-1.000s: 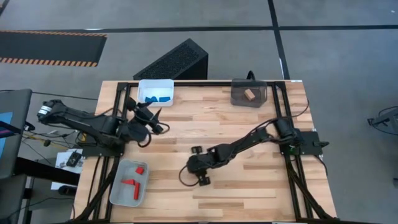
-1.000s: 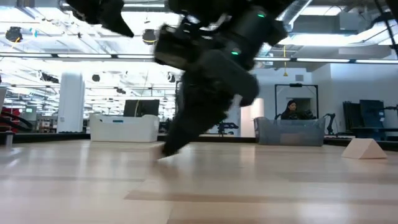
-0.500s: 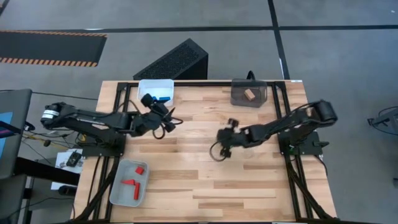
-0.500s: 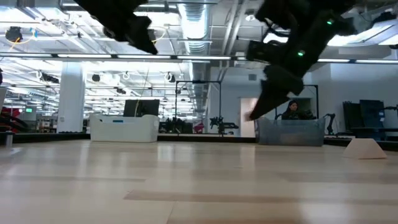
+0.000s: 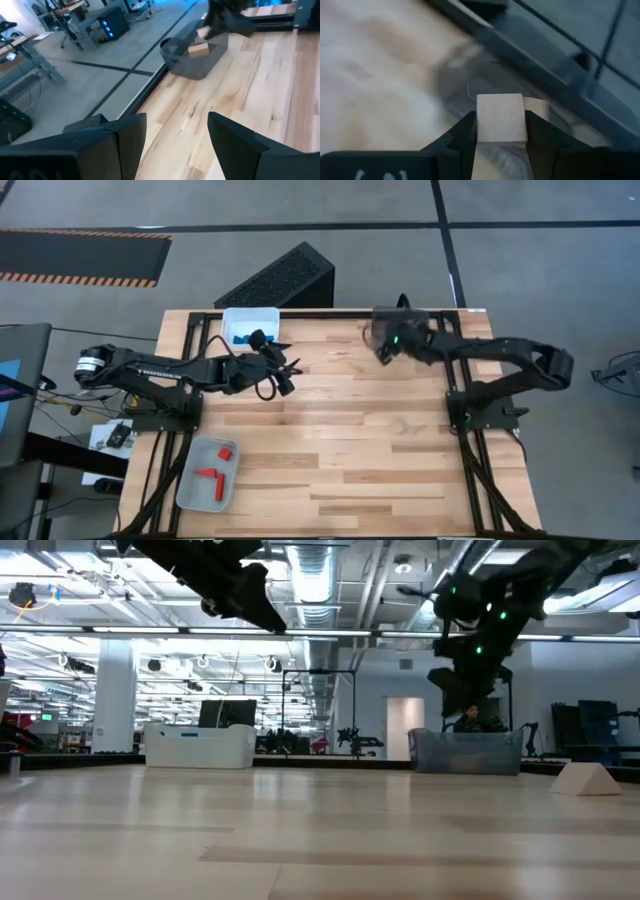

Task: Sort & place blocks by color
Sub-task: Put the bottom brown block into the black bin, then put the brown block into the black bin

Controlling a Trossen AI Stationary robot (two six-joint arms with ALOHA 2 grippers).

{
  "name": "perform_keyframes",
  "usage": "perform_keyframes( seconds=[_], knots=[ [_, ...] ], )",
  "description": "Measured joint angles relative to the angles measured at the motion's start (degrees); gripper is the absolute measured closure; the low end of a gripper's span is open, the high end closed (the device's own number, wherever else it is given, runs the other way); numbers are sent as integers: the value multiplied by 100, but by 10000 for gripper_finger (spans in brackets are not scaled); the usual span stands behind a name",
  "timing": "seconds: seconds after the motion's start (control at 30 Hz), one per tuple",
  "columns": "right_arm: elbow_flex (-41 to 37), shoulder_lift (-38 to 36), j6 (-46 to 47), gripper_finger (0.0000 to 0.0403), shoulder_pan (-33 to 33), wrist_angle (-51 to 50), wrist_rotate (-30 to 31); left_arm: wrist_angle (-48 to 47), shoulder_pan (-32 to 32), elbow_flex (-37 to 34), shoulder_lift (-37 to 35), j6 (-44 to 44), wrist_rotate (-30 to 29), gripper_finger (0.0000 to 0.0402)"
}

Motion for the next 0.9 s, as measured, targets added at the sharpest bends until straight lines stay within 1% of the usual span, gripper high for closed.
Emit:
perform_keyframes(
  seconds=[0.07,0.13,0.23,0.33,0.43,0.6,0.73,0.83,0.9],
  knots=[
    [0,129,-54,246,-498,42,-165,-36,0,0,0,43,-40,198],
    [0,297,-92,244,-946,26,-478,-142,0,0,0,60,-42,198],
    [0,584,-99,241,-1470,49,-853,-353,0,0,0,100,-48,198],
    [0,857,-108,233,-1793,7,-926,-536,0,0,0,99,-67,198],
    [0,1054,-178,216,-1995,17,-939,-595,0,0,0,100,-71,198],
    [12,1085,-325,168,-2045,138,-935,-606,0,0,0,100,-79,198],
    [11,810,-406,132,-1934,146,-943,-604,0,0,0,100,-88,198],
    [9,451,-407,119,-1645,-123,-1064,-611,0,0,0,100,-87,198],
    [11,148,-403,117,-1294,-293,-1144,-613,0,0,0,102,-86,198]
  ],
)
